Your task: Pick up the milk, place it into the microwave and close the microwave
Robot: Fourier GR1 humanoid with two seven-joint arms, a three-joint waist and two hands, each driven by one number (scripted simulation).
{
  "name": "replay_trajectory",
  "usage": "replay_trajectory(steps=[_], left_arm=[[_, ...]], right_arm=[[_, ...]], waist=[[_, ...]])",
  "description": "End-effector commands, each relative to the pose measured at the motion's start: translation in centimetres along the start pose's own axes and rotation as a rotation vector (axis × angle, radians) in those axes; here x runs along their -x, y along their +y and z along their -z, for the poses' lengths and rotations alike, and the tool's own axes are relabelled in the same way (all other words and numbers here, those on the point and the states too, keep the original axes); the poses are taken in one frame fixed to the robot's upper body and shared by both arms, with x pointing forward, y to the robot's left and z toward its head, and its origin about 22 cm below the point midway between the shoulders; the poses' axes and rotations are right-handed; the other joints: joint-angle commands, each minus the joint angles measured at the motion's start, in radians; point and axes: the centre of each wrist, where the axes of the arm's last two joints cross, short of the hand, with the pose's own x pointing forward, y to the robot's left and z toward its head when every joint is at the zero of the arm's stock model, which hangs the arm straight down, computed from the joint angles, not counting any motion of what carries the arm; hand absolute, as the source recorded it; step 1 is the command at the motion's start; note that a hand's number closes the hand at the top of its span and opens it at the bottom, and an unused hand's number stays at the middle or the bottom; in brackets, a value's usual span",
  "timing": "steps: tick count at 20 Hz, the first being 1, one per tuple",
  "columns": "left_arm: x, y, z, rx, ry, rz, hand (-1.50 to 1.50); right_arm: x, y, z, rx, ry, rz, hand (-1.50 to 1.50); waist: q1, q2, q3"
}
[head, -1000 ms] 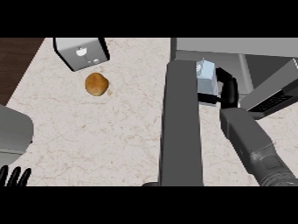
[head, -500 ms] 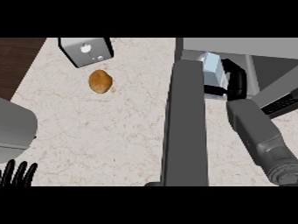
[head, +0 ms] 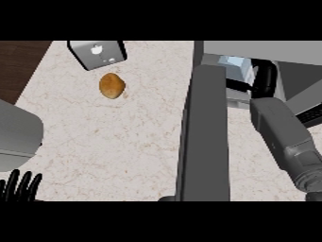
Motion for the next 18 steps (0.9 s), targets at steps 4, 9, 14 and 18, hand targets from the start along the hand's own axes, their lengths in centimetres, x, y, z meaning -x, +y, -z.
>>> replay_trajectory(steps=[4, 9, 14, 18], left_arm=[[0.6, 0.2, 0.6, 0.022, 0.014, -0.005, -1.5], [0.4, 0.5, 0.6, 0.032, 0.005, -0.016, -1.5], [0.3, 0.6, 1.3, 0.052, -0.009, 0.015, -1.5], [0.4, 0.6, 1.5, 0.064, -0.005, 0.025, -1.5]], right_arm=[[-0.9, 0.1, 1.1, 0.141, -0.026, -0.148, 1.5], [-0.1, -0.8, 1.2, 0.151, -0.045, -0.175, 1.5], [6.3, -5.2, -3.3, 0.221, 0.226, -0.594, -1.5], [7.1, -4.9, -5.4, 0.226, 0.283, -0.667, -1.5]], waist=[[0.016, 0.009, -0.001], [0.024, 0.014, 0.001], [0.038, 0.034, -0.013], [0.068, 0.039, -0.008]])
